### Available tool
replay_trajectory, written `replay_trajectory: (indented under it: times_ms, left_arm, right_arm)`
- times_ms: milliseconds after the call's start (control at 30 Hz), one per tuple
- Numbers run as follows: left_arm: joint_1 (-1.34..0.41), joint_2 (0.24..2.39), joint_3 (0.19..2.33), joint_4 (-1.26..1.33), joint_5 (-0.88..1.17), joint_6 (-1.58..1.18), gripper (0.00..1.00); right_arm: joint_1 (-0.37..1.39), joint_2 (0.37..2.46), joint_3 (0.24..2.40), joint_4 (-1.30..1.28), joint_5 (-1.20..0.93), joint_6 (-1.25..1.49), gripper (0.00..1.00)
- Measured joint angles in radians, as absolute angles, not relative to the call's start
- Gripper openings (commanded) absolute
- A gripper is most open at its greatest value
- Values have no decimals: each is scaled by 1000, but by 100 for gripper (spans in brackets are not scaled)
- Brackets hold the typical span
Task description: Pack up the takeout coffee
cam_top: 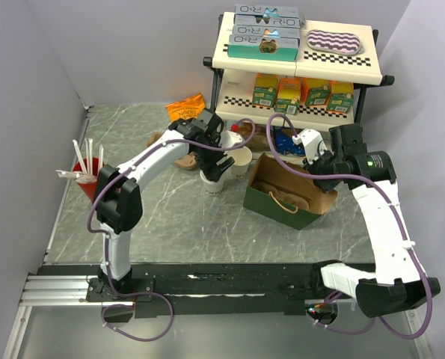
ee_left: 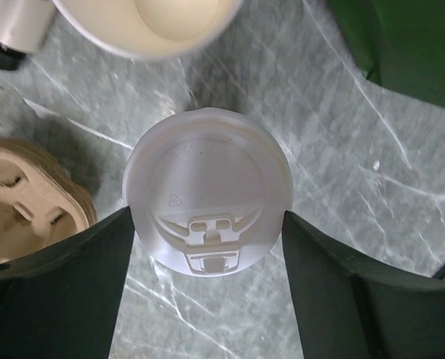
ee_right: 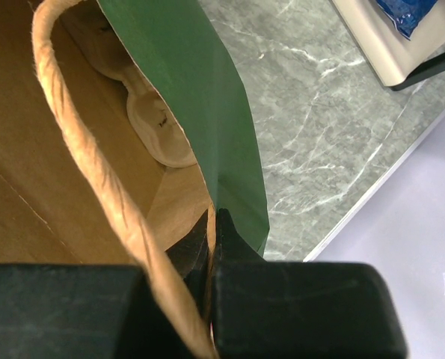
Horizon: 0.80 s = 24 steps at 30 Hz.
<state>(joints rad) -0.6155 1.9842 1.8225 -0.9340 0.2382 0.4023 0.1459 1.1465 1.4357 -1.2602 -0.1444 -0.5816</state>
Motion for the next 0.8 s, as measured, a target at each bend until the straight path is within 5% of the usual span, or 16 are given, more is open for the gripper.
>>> replay_trajectory:
  times_ms: [267,400,500,800]
  left_arm:
    - [-616,1871,1761,-970,250,403,54]
    - [-616,1735,1689,-961,286,402,19]
    - [-616,1640,1658,-950,310,398,6]
    - [-630,1399,1662,-797,471,394,1]
  right_arm:
    - [146,1145,1438,-1261,-144,-581,0]
    - [146,1140,1438,-1264,-144,-581,0]
    - [146,1134,1438,-1267,-144,-581,0]
    - [176,1100,1452,-1294,-131,-582,0]
